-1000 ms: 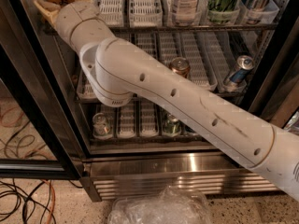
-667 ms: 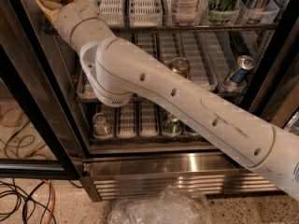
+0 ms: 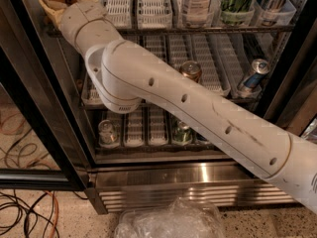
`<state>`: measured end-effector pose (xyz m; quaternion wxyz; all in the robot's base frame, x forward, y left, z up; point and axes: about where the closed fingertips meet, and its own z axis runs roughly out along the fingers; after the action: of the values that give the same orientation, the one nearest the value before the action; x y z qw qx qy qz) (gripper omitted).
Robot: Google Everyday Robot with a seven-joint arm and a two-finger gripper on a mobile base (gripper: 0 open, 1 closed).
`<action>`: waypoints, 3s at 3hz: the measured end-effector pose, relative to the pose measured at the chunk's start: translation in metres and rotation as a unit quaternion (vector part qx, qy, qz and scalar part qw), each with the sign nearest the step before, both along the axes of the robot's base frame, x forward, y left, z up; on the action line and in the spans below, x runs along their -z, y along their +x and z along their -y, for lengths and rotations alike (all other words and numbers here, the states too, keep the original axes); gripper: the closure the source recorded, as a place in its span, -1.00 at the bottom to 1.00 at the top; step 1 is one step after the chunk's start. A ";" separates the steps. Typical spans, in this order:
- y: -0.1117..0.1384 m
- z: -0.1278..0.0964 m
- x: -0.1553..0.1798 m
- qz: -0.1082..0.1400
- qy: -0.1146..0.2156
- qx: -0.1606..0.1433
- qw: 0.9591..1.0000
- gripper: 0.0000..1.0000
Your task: Pick orange can from top shelf of fridge
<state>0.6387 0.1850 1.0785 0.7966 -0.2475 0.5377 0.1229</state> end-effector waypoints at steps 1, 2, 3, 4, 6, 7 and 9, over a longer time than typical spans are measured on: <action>0.000 0.000 0.000 0.000 0.000 0.000 1.000 1.00; 0.000 0.003 -0.004 0.016 0.006 0.003 1.000 1.00; -0.001 0.007 -0.003 0.038 0.019 0.008 0.999 1.00; -0.001 0.009 -0.005 0.061 0.031 0.010 0.998 1.00; -0.001 0.012 -0.012 0.088 0.036 0.013 0.995 1.00; -0.005 0.007 -0.051 0.102 0.020 0.002 0.995 1.00; -0.030 0.014 -0.052 0.104 0.011 0.010 0.994 1.00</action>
Offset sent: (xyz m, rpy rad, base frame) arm 0.0007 -0.0082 0.0084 0.0291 -0.0894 -0.0197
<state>0.6090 0.1714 1.1309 0.8523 -0.2444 0.4527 0.0944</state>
